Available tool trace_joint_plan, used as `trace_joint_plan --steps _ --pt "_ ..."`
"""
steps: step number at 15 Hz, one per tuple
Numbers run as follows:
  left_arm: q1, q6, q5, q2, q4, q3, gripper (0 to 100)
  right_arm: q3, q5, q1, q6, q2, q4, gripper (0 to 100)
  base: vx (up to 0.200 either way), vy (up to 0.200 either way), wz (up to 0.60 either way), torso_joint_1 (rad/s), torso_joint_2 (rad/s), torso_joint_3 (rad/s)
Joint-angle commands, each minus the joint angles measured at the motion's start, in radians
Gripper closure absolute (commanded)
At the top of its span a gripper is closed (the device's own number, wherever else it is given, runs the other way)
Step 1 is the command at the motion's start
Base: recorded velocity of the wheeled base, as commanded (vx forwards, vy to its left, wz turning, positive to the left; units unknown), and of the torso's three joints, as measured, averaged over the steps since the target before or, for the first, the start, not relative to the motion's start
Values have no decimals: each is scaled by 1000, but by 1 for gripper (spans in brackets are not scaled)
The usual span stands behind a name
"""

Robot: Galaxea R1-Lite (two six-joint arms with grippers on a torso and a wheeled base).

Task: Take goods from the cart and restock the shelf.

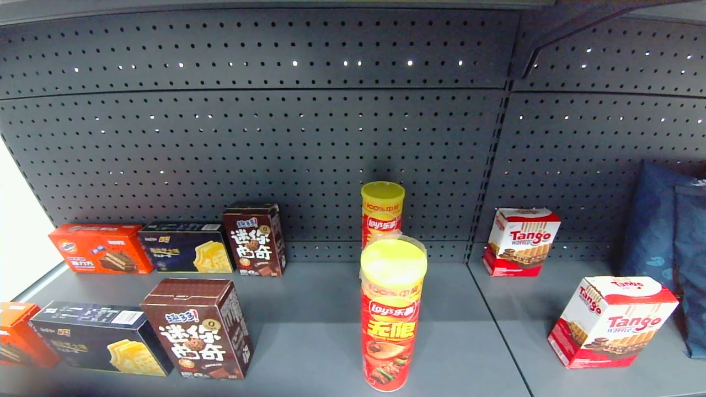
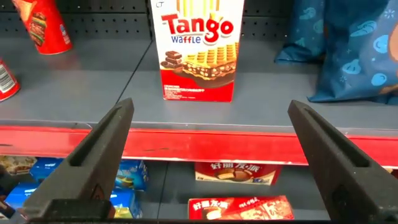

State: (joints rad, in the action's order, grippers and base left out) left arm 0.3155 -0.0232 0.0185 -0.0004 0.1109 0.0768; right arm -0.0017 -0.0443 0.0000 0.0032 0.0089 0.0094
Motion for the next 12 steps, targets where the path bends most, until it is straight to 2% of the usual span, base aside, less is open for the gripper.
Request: trace_joint_plan --steps 1,2,3,4,5,7,9,11,12 --pt "-32 28 -54 65 -8 -5 0 0 0 0 0 2 0 0 0 0 0 0 0 0" --pt "-32 28 -54 65 -8 -5 0 0 0 0 0 2 0 0 0 0 0 0 0 0" --pt "-208 51 -124 163 -36 -20 0 0 0 0 0 2 0 0 0 0 0 0 0 0" --pt "-280 48 -189 172 -40 -20 0 0 0 0 0 2 0 0 0 0 0 0 0 0" --pt "-329 42 -206 160 -40 -20 0 0 0 0 0 2 0 0 0 0 0 0 0 0" --pt "-346 35 -206 57 -48 -23 0 0 0 0 0 2 0 0 0 0 0 0 0 0" --pt "-312 3 -178 0 -89 -42 0 0 0 0 0 2 0 0 0 0 0 0 0 0" --pt "-312 -12 -74 0 -97 -43 0 0 0 0 0 2 0 0 0 0 0 0 0 0" --pt "-312 -32 34 0 -99 -46 0 0 0 0 0 2 0 0 0 0 0 0 0 0"
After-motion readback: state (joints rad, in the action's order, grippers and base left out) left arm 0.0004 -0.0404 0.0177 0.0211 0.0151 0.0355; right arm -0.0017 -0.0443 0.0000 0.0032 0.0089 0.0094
